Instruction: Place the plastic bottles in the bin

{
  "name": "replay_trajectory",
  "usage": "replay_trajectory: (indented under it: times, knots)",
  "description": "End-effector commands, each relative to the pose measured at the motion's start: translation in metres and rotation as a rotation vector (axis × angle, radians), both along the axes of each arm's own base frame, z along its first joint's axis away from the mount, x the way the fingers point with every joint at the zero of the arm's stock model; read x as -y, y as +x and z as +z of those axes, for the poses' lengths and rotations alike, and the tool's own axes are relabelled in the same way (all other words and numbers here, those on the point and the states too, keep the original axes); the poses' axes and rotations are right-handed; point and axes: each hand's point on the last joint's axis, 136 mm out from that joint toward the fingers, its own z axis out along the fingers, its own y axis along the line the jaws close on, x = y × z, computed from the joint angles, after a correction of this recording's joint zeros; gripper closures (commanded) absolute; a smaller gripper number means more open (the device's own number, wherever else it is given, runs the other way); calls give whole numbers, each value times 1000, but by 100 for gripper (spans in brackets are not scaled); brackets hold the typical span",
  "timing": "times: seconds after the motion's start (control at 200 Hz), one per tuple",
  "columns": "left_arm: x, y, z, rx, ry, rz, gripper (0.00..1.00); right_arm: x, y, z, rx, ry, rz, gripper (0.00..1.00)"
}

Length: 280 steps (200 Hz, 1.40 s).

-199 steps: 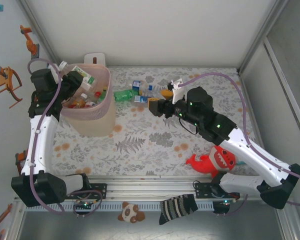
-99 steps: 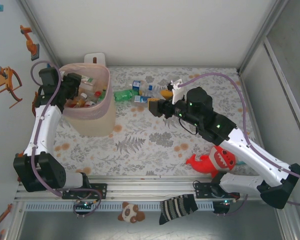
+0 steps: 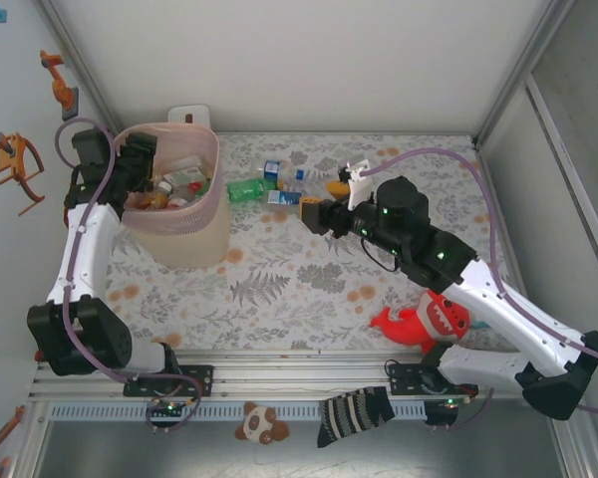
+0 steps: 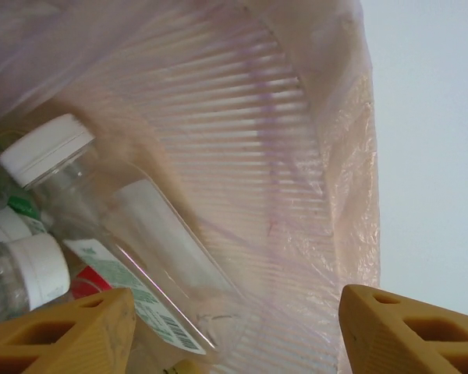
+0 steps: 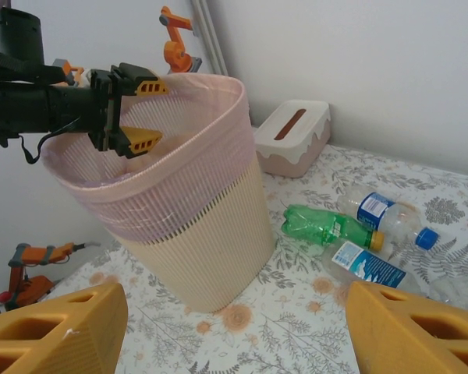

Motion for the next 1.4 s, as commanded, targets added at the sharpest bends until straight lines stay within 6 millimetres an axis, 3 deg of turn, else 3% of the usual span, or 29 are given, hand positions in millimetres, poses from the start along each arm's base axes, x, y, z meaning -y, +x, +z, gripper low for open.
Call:
replay_trajectory:
  times: [0.0, 0.29, 0.636, 0.856, 0.976, 1.172, 1.397]
  knots:
    - [-4, -16, 33, 45, 4, 24, 30, 4, -2, 5, 20, 4, -11, 27]
    - [13, -24, 80, 190, 76, -114, 33, 11, 3, 0, 8, -26, -64, 27]
    - [30, -50, 94, 282, 170, -244, 37, 47, 31, -34, 1, -288, -250, 25]
    - [38, -64, 89, 281, 175, -301, 39, 80, 60, -77, -81, -477, -278, 26]
    - [40, -68, 85, 276, 169, -308, 40, 90, 72, -109, -114, -586, -195, 26]
    - [48, -71, 82, 291, 144, -350, 40, 121, 106, -162, -241, -699, -166, 27]
    - [51, -73, 78, 288, 140, -372, 40, 134, 142, -222, -375, -801, -84, 26]
